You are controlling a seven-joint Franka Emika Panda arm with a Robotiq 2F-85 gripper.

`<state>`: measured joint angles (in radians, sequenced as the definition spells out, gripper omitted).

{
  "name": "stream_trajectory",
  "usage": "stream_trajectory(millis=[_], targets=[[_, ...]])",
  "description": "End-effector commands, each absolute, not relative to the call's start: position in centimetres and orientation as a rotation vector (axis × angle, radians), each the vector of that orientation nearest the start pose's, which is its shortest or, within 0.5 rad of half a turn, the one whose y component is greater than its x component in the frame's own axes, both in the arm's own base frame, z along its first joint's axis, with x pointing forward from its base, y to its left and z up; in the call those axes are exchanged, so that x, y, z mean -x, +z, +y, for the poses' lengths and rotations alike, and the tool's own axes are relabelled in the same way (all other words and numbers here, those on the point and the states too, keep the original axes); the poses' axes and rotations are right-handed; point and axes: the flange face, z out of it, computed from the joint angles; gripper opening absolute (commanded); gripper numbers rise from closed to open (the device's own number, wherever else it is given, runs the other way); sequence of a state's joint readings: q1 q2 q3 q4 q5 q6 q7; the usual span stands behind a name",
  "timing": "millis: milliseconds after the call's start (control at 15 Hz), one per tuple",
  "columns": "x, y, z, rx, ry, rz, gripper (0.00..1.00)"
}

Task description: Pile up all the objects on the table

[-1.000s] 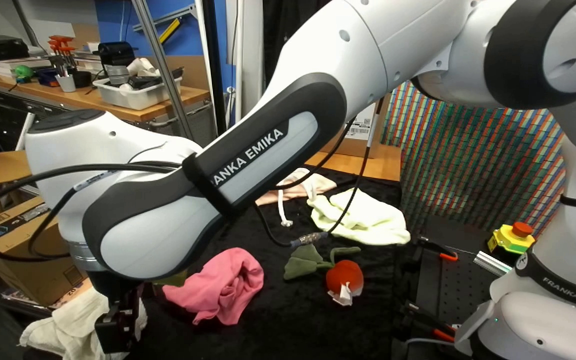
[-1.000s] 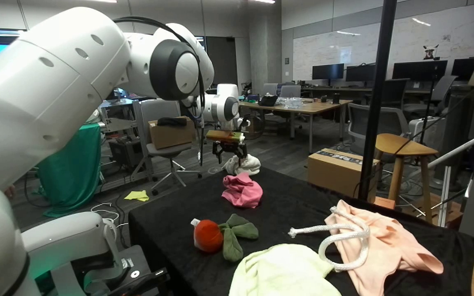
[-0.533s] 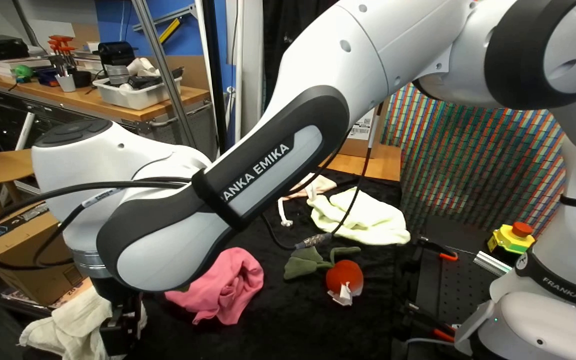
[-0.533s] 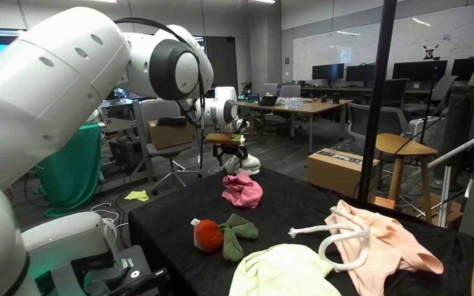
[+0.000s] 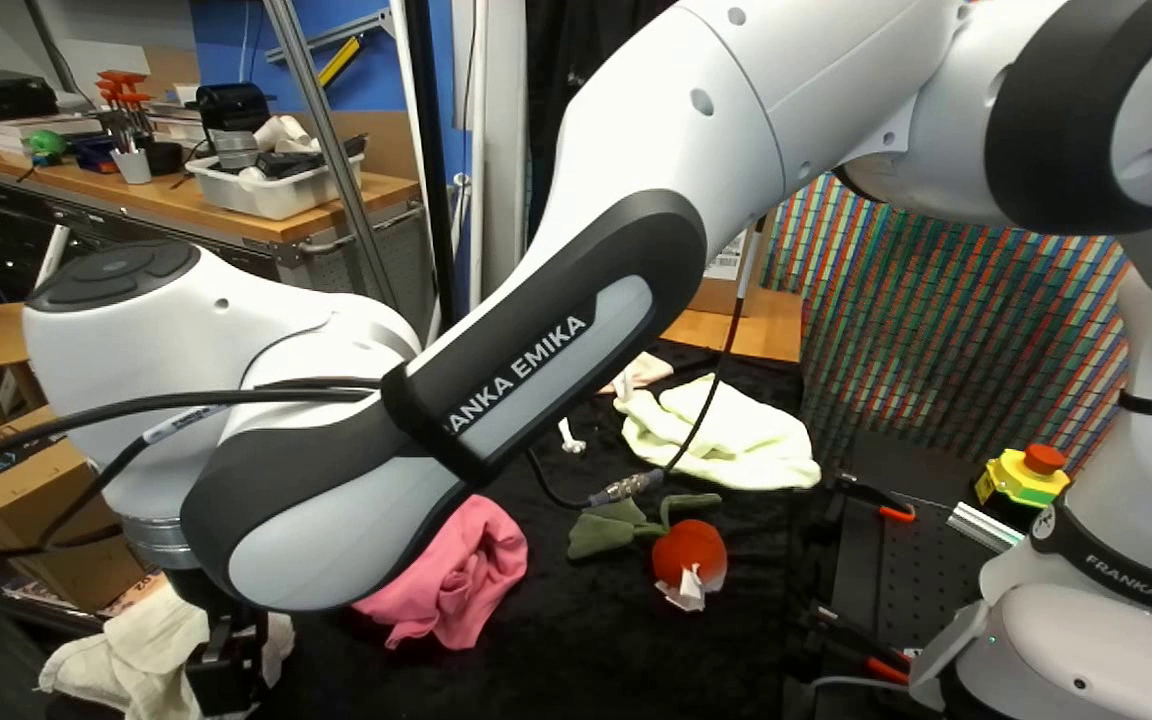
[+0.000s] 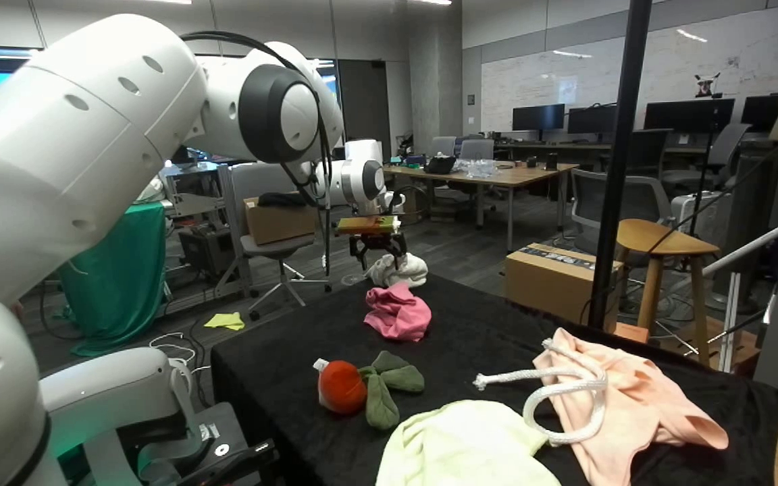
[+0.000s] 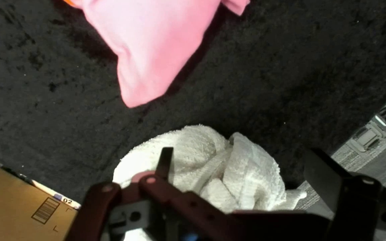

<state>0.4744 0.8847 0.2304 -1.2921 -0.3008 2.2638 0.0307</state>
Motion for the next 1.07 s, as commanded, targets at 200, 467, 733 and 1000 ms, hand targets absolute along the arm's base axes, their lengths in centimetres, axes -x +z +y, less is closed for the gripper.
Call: stream_trajectory(millis=[200,467,733,1000], targets=[[-62.2,24.2,45.7,2.932,-0.248,-1.031,1.0],[-62.6,24.0,45.4,2.934,-0.239,-0.913,1.0],[-62.7,23.4,45.5,2.945,-0.248,-0.842,1.0],[-62.8,22.8,45.8,2.938,-0.285,-0.821,1.0]])
